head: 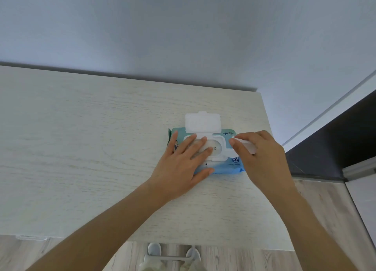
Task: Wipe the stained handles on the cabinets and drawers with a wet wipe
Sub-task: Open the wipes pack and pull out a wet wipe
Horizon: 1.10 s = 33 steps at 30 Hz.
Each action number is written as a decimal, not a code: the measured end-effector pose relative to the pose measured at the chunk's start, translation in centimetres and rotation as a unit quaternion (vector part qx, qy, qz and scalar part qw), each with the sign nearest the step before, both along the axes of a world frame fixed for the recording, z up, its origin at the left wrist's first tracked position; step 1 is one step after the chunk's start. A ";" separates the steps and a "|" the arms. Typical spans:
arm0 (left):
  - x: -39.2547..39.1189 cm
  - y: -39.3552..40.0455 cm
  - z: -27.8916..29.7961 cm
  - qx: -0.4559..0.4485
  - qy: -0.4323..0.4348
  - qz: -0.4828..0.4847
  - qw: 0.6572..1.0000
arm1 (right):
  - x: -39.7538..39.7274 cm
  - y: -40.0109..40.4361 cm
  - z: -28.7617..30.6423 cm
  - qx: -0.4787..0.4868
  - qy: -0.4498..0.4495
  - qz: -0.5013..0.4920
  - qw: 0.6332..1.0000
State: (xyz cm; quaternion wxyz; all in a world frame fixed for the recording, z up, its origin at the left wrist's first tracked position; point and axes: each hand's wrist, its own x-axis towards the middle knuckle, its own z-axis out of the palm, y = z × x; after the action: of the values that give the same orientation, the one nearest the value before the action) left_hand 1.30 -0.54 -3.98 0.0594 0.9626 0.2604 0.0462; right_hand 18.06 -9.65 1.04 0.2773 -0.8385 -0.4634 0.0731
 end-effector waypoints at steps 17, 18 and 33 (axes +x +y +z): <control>4.4 5.7 2.9 -0.062 -0.051 0.140 0.987 | -0.4 -0.4 1.4 0.065 0.042 0.044 0.996; 3.7 4.8 3.2 -0.035 -0.101 0.126 0.986 | -0.2 -0.6 1.7 0.085 0.050 0.037 0.994; -0.5 -1.8 0.2 0.063 -0.047 0.005 0.997 | -1.0 -2.3 0.5 0.073 0.103 0.093 0.988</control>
State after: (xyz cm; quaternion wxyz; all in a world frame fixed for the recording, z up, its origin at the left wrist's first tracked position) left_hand 0.77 -2.31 -3.83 0.0104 0.9599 0.2586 0.1076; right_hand 17.05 -11.97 1.55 0.3763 -0.7571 -0.5124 0.1509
